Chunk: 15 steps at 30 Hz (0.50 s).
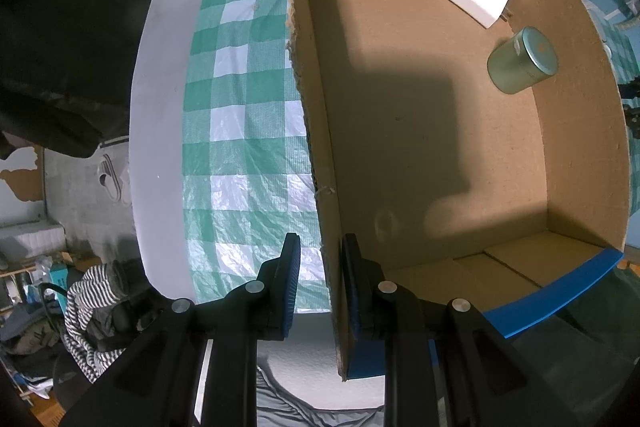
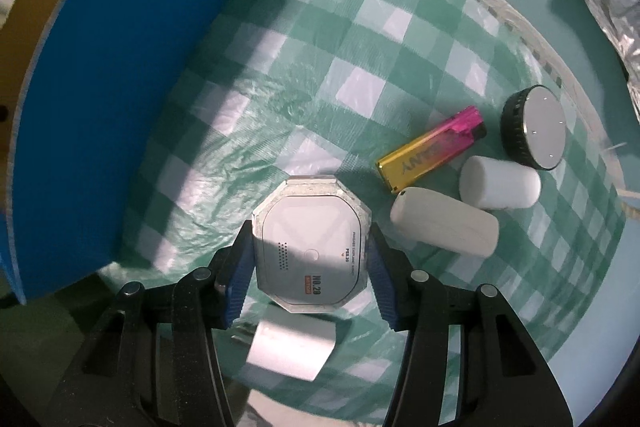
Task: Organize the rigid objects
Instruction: 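Carry the white octagonal device into the box with the right gripper and release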
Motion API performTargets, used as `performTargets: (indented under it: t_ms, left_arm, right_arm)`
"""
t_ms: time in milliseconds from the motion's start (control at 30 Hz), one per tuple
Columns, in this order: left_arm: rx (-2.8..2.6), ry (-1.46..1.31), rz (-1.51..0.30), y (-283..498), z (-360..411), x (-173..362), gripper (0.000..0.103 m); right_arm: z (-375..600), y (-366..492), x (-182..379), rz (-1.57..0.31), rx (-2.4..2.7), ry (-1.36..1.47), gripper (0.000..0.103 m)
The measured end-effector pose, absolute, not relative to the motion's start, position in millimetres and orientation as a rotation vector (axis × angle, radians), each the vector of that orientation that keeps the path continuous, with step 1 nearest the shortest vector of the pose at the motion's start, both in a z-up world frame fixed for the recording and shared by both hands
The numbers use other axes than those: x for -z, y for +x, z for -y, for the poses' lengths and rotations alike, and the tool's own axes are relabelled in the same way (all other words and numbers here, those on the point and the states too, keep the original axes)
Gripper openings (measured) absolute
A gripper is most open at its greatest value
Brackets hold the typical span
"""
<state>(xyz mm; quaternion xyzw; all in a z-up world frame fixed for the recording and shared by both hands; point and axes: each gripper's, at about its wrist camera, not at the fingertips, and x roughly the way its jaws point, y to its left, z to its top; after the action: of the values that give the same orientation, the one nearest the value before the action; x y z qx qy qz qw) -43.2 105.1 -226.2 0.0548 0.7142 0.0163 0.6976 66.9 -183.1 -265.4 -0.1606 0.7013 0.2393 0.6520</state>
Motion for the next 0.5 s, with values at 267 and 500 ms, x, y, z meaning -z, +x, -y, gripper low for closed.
performTargets:
  t_ms: [267,500]
  left_arm:
    - [-0.028,0.125,-1.59,-43,-106,224,0.021]
    - [-0.019,0.126,-1.588,-44,-106,223,0.021]
  right_arm:
    - [189,76,235,-1.566,-0.548,-0.319,0.053]
    - [170,81,202,-1.523,-0.584,-0.311,0.053]
